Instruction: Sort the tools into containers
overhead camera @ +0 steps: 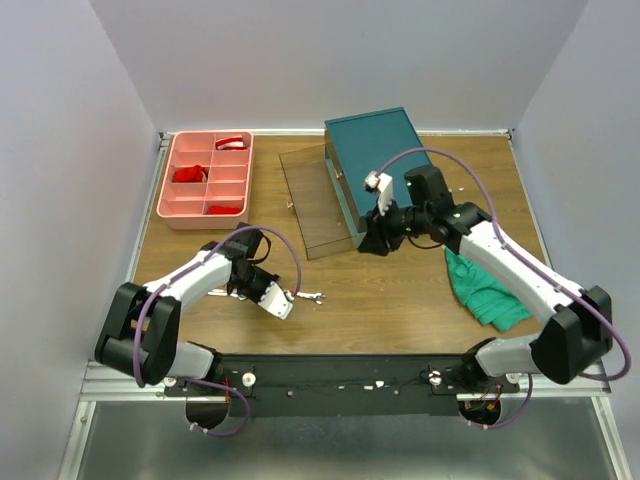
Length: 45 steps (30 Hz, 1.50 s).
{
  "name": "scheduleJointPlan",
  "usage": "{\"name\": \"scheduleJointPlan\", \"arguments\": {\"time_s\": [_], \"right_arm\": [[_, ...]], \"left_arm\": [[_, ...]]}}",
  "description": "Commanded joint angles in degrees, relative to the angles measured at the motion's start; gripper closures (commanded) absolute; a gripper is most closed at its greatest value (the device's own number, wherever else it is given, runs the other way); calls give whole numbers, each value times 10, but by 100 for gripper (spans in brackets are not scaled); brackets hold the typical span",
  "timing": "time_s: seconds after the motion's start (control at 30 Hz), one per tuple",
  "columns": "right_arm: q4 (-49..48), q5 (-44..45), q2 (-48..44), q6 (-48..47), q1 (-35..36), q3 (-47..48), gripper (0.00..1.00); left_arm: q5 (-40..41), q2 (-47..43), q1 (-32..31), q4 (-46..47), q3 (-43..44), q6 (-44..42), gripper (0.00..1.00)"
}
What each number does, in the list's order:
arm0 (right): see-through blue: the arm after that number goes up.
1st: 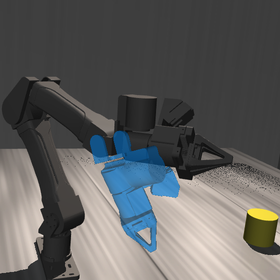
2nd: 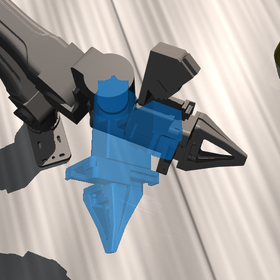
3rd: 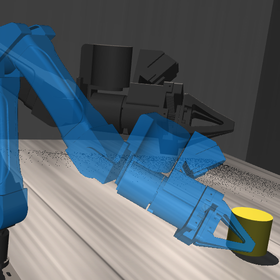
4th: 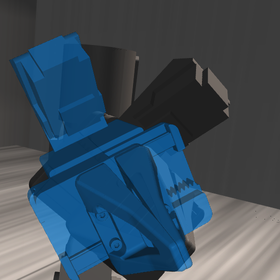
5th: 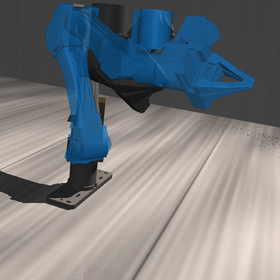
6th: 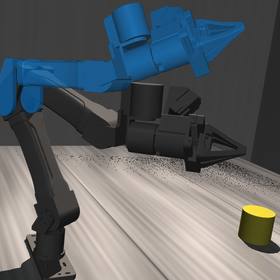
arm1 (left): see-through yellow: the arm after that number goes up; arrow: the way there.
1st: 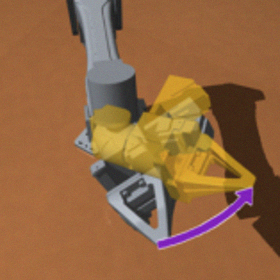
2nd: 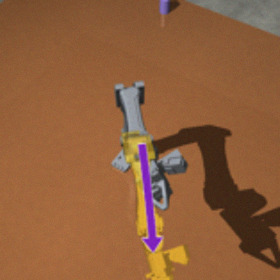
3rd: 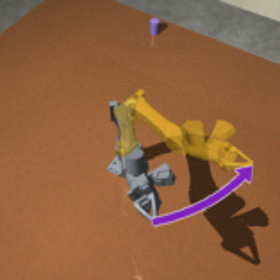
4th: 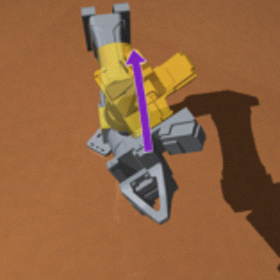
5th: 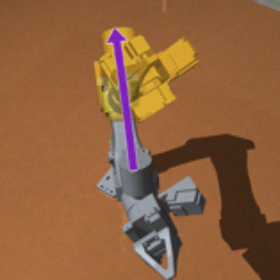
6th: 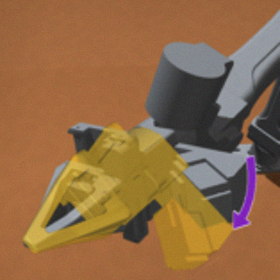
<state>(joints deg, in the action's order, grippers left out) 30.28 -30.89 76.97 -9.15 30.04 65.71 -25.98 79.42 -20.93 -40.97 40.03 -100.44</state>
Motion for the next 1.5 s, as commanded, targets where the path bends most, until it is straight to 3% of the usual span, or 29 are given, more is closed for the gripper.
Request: {"name": "scheduleJointPlan", "arguments": {"time_s": [0.0,0.4,0.6,1.2,1.47], "right_arm": [[-33,-163,41,23,40,-41,53],[-143,-159,131,6,156,-77,54],[-219,-157,190,44,169,-69,54],[-210,-116,339,20,193,32,50],[-211,-98,369,3,210,28,50]], "left_arm": [[-36,-41,-7,82,-53,75,100],[-40,-102,-18,136,-101,115,100],[-43,-127,-18,142,-122,106,100],[-72,-162,-19,151,-129,106,100],[-82,-189,-19,172,-141,125,100]]}}
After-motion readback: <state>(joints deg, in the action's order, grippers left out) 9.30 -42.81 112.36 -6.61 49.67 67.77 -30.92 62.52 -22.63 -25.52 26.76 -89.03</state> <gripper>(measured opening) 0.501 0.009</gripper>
